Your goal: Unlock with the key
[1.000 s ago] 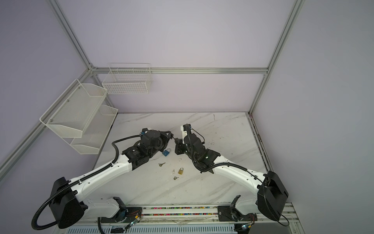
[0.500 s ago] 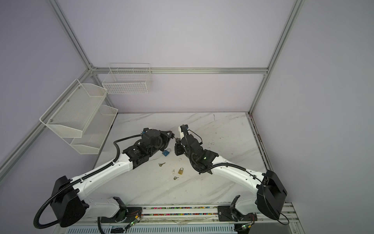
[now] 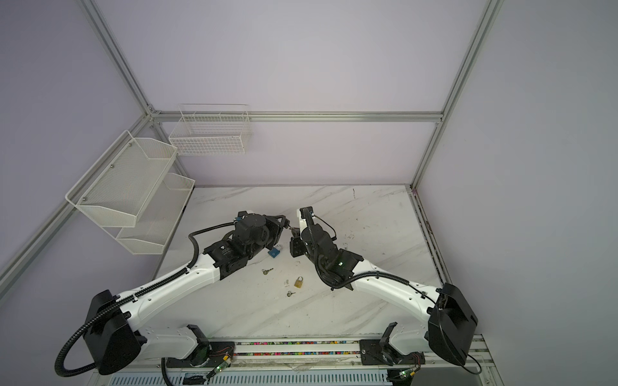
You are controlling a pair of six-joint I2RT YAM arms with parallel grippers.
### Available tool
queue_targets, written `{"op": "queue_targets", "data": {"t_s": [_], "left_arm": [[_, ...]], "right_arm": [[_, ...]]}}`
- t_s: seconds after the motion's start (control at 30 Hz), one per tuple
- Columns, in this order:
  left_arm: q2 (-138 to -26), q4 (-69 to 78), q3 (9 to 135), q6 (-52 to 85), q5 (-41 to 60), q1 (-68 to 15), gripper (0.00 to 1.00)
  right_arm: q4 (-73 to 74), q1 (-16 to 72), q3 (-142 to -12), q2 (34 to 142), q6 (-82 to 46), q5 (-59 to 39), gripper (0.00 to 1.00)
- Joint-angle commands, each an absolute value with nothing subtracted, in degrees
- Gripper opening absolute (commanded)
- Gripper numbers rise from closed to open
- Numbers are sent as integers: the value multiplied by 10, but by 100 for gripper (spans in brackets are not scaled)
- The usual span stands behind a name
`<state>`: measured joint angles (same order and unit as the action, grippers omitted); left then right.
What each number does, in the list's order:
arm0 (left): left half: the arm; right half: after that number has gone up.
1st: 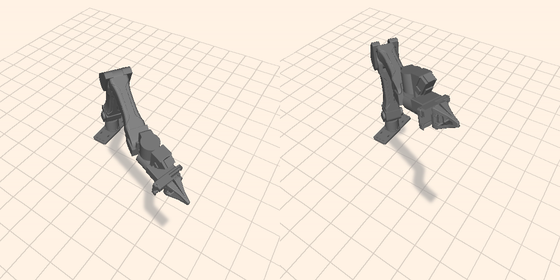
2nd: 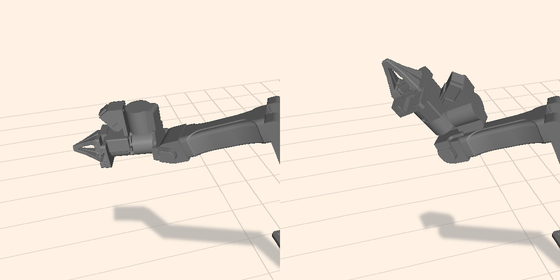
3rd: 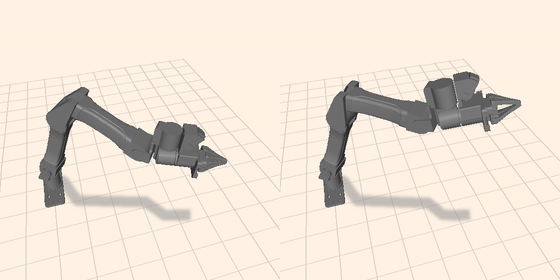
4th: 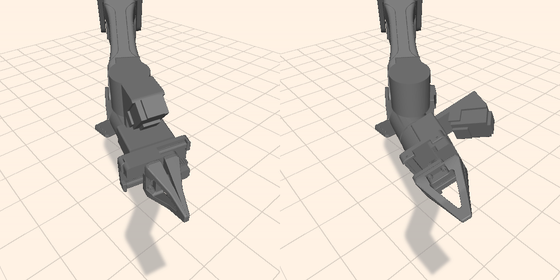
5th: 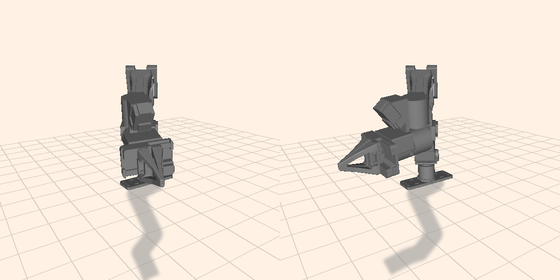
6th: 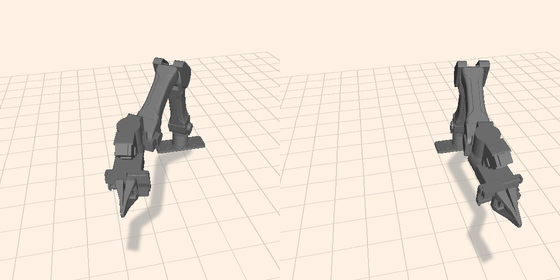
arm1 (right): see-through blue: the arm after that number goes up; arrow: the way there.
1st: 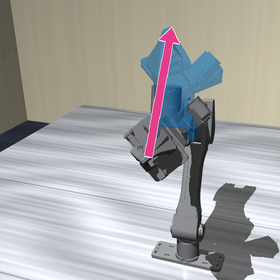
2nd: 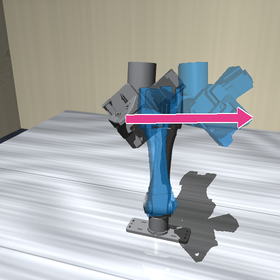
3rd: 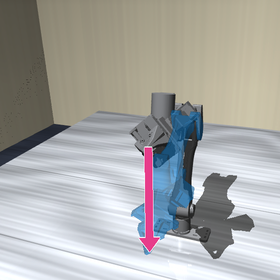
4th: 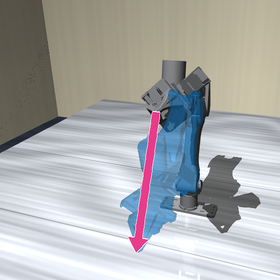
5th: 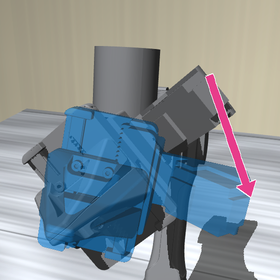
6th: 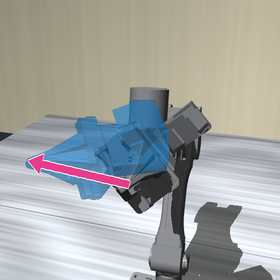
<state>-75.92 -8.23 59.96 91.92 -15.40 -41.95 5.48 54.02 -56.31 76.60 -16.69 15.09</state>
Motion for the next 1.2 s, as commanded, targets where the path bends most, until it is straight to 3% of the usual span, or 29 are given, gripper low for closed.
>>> {"op": "queue_targets", "data": {"t_s": [0.0, 0.23, 0.4, 0.73, 1.17], "left_arm": [[-739, -104, 609, 923, -130, -444, 0], [-729, -76, 616, 926, -90, -445, 0], [-723, -133, 632, 885, -124, -453, 0], [-689, -163, 614, 884, -132, -453, 0], [-715, -113, 628, 905, -58, -478, 0]], "right_arm": [[154, 567, -568, 762, -118, 199, 0], [211, 566, -559, 796, -184, 76, 0], [239, 564, -576, 790, -222, -44, 0], [184, 599, -581, 784, -118, 185, 0], [229, 582, -611, 827, -207, 51, 0]]}}
